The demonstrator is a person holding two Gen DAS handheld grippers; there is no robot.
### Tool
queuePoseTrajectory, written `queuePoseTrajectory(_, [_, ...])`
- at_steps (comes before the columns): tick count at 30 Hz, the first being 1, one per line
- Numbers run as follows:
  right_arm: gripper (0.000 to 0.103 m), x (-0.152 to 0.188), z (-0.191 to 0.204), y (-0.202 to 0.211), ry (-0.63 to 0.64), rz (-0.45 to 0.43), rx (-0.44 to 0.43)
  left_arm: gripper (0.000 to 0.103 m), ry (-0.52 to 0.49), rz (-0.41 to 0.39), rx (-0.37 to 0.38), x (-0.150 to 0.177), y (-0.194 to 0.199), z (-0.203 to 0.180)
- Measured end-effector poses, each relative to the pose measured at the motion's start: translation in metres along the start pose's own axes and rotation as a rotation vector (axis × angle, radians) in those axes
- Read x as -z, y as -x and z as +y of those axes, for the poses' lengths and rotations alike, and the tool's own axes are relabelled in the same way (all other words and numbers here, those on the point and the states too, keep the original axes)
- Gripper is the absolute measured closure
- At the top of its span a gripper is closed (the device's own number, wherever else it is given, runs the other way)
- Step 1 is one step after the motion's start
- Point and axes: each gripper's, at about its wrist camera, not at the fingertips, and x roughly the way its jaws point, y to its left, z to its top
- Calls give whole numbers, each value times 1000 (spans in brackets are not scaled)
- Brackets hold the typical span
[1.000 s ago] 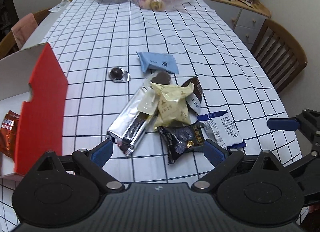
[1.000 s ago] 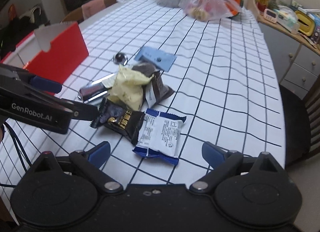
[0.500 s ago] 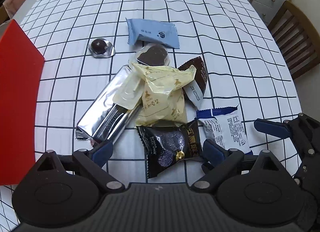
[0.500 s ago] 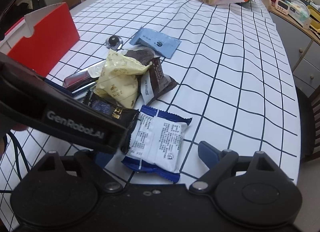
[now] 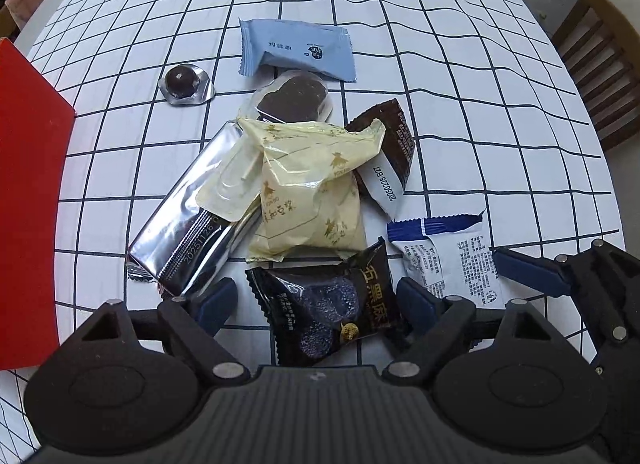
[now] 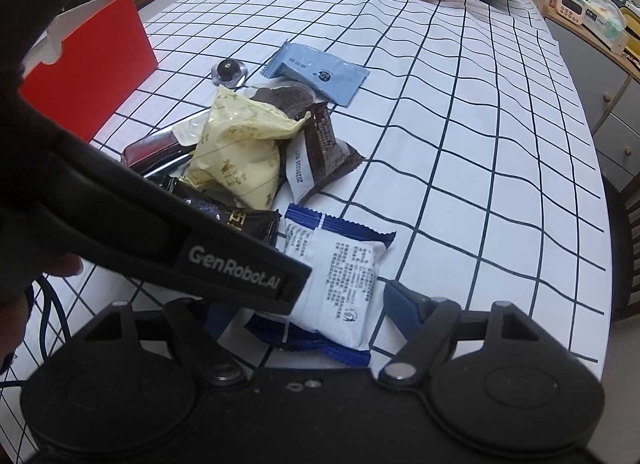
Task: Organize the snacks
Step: 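Grasp the dark chocolate packet with the left tool while the right tool grasps the white-blue biscuit packet, then carry the chocolate packet and biscuit packet with both tools over the box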
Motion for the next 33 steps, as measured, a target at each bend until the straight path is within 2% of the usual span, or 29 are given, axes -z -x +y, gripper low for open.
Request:
queuePoseTrajectory(3, [30,2,1,1,14,-2,4,23,-4,-8,2,2,2,0])
queuePoseTrajectory(5, [35,3,0,2,18,-6,8,33,-6,-15,3,3,5,-2])
queuePoseTrajectory(7, [38,3,-1,3,18,-8,10,37,-1,-17,11,5,8,1])
queuePoseTrajectory(8, [41,3,-2,3,16,-10,14,42,4,-19,15,5,10,5])
queuePoseTrajectory(14, [54,5,-1,6,3,-21,39,48,44,-23,53,13,16,18])
queuePoseTrajectory(22, [56,13,-4,17,-73,-25,28,59,98,-44,105,30,29,43])
queuePoseTrajectory(33, [56,22,5,65,-166,-87,-26,72,161,-71,161,52,53,75])
